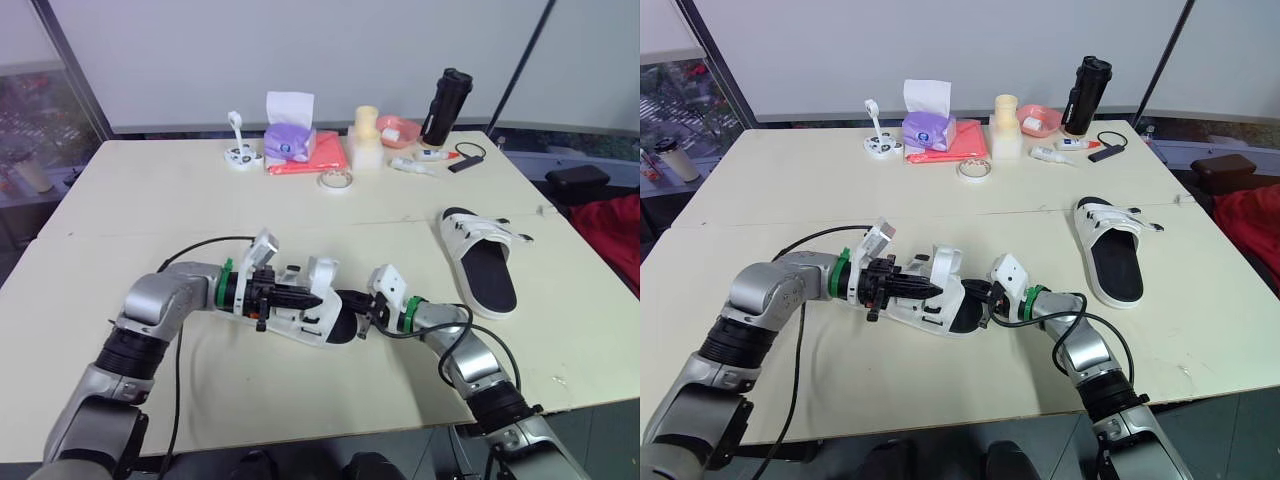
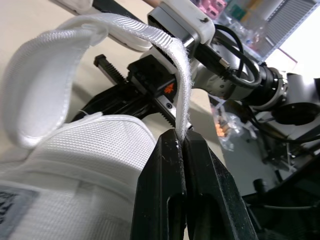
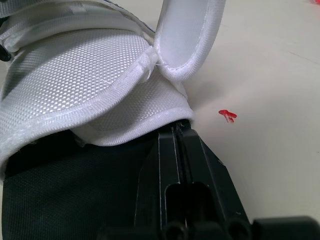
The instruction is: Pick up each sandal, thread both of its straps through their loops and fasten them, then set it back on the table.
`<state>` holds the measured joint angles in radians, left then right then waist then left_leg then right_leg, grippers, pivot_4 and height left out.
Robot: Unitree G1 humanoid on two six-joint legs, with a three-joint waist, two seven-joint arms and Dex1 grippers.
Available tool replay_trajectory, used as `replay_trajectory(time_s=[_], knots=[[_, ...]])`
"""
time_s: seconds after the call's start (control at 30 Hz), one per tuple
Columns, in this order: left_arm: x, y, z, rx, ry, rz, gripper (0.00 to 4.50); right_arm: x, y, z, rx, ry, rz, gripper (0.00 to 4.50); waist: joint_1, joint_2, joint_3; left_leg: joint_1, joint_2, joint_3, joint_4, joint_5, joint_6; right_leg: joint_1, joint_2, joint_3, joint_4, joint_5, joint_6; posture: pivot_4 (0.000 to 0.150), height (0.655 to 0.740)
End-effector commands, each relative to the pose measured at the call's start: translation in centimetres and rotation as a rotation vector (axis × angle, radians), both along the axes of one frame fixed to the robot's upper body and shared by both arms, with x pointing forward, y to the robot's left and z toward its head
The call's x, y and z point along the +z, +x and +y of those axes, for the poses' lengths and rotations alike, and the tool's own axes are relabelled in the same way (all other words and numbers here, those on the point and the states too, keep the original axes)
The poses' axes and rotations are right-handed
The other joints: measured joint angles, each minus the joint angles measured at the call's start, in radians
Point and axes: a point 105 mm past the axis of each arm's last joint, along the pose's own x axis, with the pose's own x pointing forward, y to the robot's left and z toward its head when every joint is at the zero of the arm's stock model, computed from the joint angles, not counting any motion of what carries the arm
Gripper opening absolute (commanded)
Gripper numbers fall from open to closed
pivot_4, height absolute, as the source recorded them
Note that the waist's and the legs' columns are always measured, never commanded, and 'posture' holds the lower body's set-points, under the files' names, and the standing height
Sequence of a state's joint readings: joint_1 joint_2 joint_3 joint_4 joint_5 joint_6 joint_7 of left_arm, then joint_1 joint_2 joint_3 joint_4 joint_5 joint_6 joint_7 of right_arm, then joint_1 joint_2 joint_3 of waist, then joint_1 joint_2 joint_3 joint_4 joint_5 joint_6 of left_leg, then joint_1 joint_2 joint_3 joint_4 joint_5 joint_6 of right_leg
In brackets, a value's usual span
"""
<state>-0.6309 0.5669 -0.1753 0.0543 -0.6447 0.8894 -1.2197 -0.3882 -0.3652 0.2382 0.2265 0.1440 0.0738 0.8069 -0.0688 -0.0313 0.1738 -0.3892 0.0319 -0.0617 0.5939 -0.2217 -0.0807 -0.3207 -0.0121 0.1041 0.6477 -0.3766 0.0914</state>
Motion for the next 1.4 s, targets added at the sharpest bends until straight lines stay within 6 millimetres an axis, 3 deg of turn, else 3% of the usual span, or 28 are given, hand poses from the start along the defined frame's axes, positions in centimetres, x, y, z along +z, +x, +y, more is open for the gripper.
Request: replay_trajectory(time_s=[0.03,0.37,0.53,0.77,1.4], knots=[[1.6,-0.9,-0.1,-0.044,-0.057,0.003,0.03,-7.4,-2.0,-2.4,-0.093,-0.155,0.267,0.0,0.0,0.0,0.0,0.0,0.0,0.0,0.0,0.0,0.0,0.0,0.0,0.0,0.0,0.0,0.0,0.15,0.74],[-0.7,-0.5,0.5,0.009,0.023,-0.02,0.03,-7.5,-2.0,-2.3,-0.091,-0.152,0.268,0.0,0.001,0.0,0.0,0.0,0.0,0.0,0.0,0.0,0.0,0.0,0.0,0.0,0.0,0.0,0.0,0.15,0.74],[0.0,-0.2,0.3,0.011,-0.008,-0.014,0.03,-7.5,-2.1,-2.2,-0.091,-0.151,0.271,0.0,0.001,0.0,0.0,0.0,0.0,0.0,0.0,0.0,0.0,0.0,0.0,0.0,0.0,0.0,0.0,0.15,0.74],[2.8,-0.6,-0.2,-0.022,-0.137,0.054,0.03,-7.5,-2.1,-2.3,-0.094,-0.154,0.27,0.0,0.0,0.0,0.0,0.0,0.0,0.0,0.0,0.0,0.0,0.0,0.0,0.0,0.0,0.0,0.0,0.15,0.74],[0.0,-0.1,0.1,0.019,-0.048,0.049,0.03,-7.5,-2.2,-2.2,-0.092,-0.15,0.269,0.0,0.001,0.0,0.0,0.0,0.0,0.0,0.0,0.0,0.0,0.001,0.0,0.0,0.0,0.0,0.0,0.15,0.74]])
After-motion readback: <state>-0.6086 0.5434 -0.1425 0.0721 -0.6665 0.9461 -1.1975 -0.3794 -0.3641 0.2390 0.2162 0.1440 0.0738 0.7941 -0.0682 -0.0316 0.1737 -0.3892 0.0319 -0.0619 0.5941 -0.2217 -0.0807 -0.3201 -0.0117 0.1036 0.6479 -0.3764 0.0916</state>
